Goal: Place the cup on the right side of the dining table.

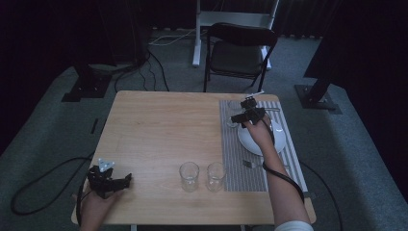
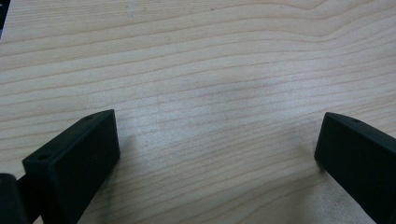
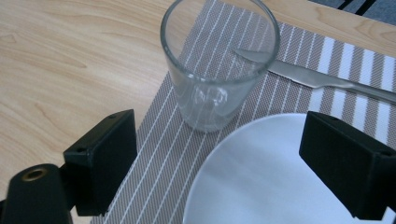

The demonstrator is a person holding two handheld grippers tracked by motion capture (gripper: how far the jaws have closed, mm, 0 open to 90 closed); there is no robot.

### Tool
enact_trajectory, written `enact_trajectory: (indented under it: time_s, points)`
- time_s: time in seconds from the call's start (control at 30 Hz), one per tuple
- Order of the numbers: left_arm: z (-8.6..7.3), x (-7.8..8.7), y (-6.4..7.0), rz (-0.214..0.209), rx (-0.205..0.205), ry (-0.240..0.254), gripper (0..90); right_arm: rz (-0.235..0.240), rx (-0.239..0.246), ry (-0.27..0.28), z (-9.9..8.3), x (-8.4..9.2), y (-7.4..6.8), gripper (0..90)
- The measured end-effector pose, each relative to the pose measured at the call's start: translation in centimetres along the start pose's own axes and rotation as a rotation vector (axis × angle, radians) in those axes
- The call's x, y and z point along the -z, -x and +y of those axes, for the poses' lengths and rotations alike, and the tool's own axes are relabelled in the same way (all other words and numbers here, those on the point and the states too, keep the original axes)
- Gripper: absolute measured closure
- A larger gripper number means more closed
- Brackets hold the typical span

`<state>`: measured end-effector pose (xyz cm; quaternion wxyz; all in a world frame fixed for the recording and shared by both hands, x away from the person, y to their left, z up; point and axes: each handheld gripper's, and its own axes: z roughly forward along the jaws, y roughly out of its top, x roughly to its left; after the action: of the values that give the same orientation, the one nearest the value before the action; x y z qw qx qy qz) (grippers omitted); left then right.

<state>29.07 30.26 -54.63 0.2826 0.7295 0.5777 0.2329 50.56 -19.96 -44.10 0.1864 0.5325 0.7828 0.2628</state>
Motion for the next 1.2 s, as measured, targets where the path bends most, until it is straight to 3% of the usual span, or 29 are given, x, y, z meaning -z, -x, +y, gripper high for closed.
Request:
enact_trajectory:
  time_s: [0.37, 0.47, 0.63, 1.03, 1.2]
  points:
    - [0.0, 0.0, 0.0, 0.000, 0.000, 0.000, 0.3, 0.013, 0.011, 0.073, -2.4, 1.9, -0.1, 11.0]
    - [0.0, 0.0, 0.0, 0.000, 0.000, 0.000, 0.3, 0.012, -0.003, 0.103, -3.9, 2.9, 0.0, 11.0]
    - [0.0, 0.0, 0.0, 0.000, 0.000, 0.000, 0.3, -0.005, 0.018, 0.116, -5.6, 4.0, -0.1, 11.0]
    - [0.0, 0.0, 0.0, 0.000, 0.000, 0.000, 0.3, -0.004, -0.037, 0.164, -12.4, 6.4, 0.3, 11.0]
    - [0.0, 0.0, 0.0, 0.000, 0.000, 0.000, 0.3, -0.010, -0.051, 0.157, -14.9, 7.1, 0.8, 11.0]
